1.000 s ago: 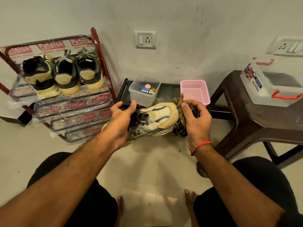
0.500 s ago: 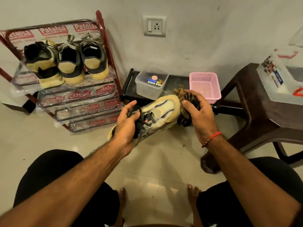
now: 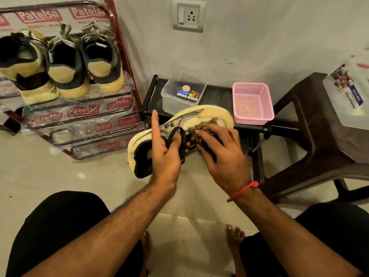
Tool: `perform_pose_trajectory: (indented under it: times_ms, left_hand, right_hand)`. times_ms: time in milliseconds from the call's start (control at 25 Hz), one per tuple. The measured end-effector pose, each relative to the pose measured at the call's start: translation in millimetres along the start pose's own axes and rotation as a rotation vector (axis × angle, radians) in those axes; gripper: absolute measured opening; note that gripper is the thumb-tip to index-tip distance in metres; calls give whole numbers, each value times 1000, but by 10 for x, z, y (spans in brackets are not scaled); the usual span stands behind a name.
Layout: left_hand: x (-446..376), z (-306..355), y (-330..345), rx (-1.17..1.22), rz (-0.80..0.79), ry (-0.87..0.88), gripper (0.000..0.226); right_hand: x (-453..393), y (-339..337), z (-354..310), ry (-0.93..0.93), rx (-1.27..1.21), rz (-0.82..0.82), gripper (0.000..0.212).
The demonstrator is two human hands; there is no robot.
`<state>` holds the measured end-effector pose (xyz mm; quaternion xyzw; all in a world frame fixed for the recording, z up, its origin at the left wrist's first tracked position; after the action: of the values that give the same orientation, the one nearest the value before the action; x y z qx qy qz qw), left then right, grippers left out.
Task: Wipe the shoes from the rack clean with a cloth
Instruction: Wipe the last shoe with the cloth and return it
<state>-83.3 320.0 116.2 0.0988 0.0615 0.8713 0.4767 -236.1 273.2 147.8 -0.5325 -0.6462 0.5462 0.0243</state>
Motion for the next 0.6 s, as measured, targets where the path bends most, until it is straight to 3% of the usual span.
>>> perform_pose_trajectory:
  times_ms: [80, 160, 320, 480, 600]
  left_hand:
    - [12, -41, 107, -44, -51, 36, 78]
    - [36, -75, 166, -125, -80, 77, 78]
    - [63, -89, 237, -221, -118, 174, 77]
    - [160, -65, 301, -380, -160, 291, 78]
    - [162, -54, 286, -380, -139, 326, 78]
  right_hand:
    - [-157, -86, 313, 59, 83, 74, 30]
    - [-220, -129, 476, 193, -1, 137, 25]
    - [-166, 125, 14, -2, -52, 4, 22]
    - [-311, -69, 365, 221, -155, 124, 21]
    - [-226, 36, 21, 67, -157, 49, 20]
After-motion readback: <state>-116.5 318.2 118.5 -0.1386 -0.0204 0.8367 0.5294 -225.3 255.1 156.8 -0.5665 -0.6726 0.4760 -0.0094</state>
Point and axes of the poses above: each hand's wrist, its own x-axis away from the middle knuckle, its own y-axis out of the palm, z = x × y, the point moved 7 cm from there along -x, towards the middle knuckle, and after that the axes turned 1 degree about -z, right-handed, at the moved point
